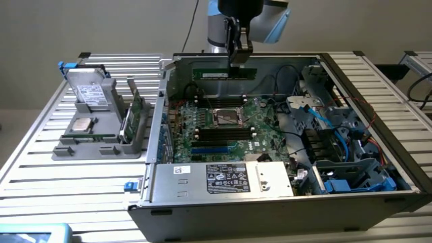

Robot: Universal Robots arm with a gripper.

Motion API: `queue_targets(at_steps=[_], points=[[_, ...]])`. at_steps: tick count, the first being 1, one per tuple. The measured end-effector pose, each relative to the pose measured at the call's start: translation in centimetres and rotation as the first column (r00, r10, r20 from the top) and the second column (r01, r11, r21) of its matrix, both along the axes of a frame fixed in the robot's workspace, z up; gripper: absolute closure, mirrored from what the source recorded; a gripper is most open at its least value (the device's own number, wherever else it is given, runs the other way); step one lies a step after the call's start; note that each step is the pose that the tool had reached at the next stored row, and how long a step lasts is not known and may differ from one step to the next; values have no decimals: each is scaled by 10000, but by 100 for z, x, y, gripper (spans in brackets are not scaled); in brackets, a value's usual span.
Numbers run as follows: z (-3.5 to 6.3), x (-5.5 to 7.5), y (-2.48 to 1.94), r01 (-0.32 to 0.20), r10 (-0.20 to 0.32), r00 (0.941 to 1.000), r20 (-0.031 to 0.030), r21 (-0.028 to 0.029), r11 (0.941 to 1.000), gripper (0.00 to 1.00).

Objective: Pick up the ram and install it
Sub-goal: 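Insert the ram into the slot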

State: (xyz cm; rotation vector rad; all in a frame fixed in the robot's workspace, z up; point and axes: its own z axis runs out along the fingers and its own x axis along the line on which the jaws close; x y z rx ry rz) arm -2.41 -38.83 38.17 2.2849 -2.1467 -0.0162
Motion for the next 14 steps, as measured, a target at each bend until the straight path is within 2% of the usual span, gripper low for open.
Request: queue_targets(at_steps=[5, 10, 14], points=[[-45, 0, 41, 3, -3, 10000, 80, 1, 10000, 86], [-68, 1, 79, 5, -5, 9996, 300, 0, 10000, 86], [-106, -2, 86, 13, -12, 9992, 401, -10, 10000, 86]])
